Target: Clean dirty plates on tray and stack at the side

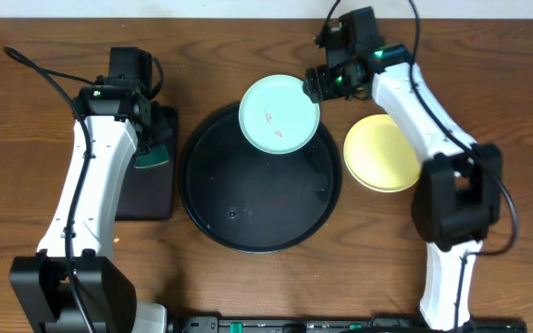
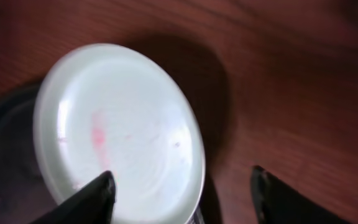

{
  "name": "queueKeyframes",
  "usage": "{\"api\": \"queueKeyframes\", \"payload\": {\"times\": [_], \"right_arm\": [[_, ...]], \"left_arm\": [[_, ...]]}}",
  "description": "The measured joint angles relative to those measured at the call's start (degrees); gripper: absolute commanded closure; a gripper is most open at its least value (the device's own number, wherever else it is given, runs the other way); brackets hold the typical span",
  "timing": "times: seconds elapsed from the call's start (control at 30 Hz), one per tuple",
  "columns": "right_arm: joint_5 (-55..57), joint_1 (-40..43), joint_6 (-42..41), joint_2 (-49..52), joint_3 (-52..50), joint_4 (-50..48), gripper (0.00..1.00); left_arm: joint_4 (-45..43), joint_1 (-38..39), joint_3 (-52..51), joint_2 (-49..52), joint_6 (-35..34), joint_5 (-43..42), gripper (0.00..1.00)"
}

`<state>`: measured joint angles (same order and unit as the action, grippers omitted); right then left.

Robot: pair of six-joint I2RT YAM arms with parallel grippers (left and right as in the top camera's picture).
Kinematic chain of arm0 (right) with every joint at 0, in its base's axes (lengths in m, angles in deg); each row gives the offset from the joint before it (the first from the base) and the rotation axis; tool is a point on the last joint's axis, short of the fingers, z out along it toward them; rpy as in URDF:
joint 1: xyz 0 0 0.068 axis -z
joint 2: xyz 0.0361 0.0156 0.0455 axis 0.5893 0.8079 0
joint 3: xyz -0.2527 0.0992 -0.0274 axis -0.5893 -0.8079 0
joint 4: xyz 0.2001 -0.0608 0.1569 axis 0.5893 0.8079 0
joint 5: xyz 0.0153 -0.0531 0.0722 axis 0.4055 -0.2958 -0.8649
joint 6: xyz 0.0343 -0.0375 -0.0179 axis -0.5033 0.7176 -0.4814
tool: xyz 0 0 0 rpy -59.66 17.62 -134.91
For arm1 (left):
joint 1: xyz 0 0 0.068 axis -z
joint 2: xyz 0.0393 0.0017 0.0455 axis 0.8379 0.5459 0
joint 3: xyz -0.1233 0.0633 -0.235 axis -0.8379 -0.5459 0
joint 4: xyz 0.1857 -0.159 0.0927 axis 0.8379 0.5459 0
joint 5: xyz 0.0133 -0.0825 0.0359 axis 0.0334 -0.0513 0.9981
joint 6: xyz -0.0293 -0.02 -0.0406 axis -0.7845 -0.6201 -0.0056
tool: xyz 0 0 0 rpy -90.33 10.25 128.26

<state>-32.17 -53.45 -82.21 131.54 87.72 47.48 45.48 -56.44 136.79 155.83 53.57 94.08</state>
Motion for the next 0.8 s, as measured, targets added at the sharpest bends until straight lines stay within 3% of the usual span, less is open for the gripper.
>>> {"api": "queueKeyframes", "payload": {"times": [0.17,0.33,0.6,0.8], "right_arm": [[-1.46,-0.02,0.87,5.40,0.09,-2.05,0.63],[-3.50,-0.02,0.96,7.85,0.09,-2.14,0.97],[-5.66,-0.02,0.33,7.78,0.37,-0.81,0.99],[-5.79,-0.17,-3.15,5.42,0.37,5.68,0.99]], "left_arm": [[0.02,0.00,0.00,0.00,0.00,0.00,0.93],[0.02,0.00,0.00,0.00,0.00,0.00,0.93],[0.02,0.00,0.00,0.00,0.00,0.00,0.93],[0.02,0.00,0.00,0.00,0.00,0.00,0.93]]}}
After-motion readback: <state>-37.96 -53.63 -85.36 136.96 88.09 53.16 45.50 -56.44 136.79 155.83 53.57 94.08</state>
